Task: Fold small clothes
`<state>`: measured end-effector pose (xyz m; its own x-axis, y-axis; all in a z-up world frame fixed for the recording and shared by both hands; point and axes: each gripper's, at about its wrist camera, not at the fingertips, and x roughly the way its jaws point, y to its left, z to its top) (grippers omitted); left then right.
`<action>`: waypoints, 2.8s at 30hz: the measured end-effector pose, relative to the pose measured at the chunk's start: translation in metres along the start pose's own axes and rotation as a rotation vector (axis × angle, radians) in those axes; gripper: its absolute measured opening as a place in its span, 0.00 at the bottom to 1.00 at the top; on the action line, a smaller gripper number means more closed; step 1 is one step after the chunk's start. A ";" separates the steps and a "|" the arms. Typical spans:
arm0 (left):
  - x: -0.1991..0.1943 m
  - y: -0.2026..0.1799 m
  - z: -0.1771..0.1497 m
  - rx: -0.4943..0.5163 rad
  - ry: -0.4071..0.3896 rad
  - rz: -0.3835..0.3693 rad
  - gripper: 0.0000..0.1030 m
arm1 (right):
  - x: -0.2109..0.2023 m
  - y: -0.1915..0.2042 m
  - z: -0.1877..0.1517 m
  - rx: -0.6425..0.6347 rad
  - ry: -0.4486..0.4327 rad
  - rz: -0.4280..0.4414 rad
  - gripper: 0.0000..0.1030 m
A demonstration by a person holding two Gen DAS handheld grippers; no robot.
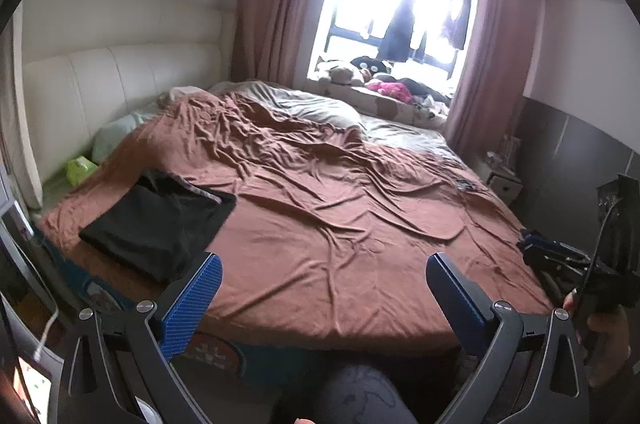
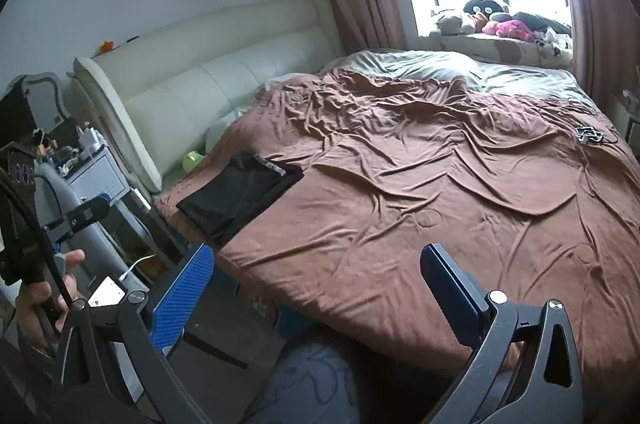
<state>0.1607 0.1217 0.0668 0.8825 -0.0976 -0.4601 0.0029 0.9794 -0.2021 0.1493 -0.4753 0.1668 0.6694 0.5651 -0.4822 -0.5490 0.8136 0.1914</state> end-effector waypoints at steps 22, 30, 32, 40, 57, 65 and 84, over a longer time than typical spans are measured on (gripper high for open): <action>-0.057 -0.059 -0.100 0.120 -0.167 0.099 1.00 | -0.064 0.011 -0.085 -0.080 -0.088 -0.119 1.00; -0.058 -0.067 -0.122 0.107 -0.204 0.078 1.00 | -0.060 0.014 -0.108 -0.070 -0.122 -0.173 1.00; -0.055 -0.068 -0.128 0.115 -0.210 0.068 1.00 | -0.059 0.012 -0.116 -0.059 -0.129 -0.176 1.00; -0.032 -0.065 -0.143 0.095 -0.202 0.074 1.00 | -0.046 0.006 -0.134 -0.036 -0.166 -0.265 1.00; -0.009 -0.061 -0.151 0.079 -0.157 0.075 1.00 | -0.015 0.010 -0.139 -0.011 -0.142 -0.344 1.00; -0.009 -0.057 -0.151 0.072 -0.153 0.072 1.00 | -0.022 0.004 -0.136 0.002 -0.150 -0.342 1.00; -0.008 -0.057 -0.152 0.068 -0.145 0.072 1.00 | -0.025 -0.002 -0.140 0.026 -0.141 -0.317 1.00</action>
<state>0.0818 0.0394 -0.0496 0.9400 -0.0050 -0.3411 -0.0351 0.9931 -0.1115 0.0637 -0.5106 0.0587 0.8682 0.2953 -0.3988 -0.2909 0.9539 0.0731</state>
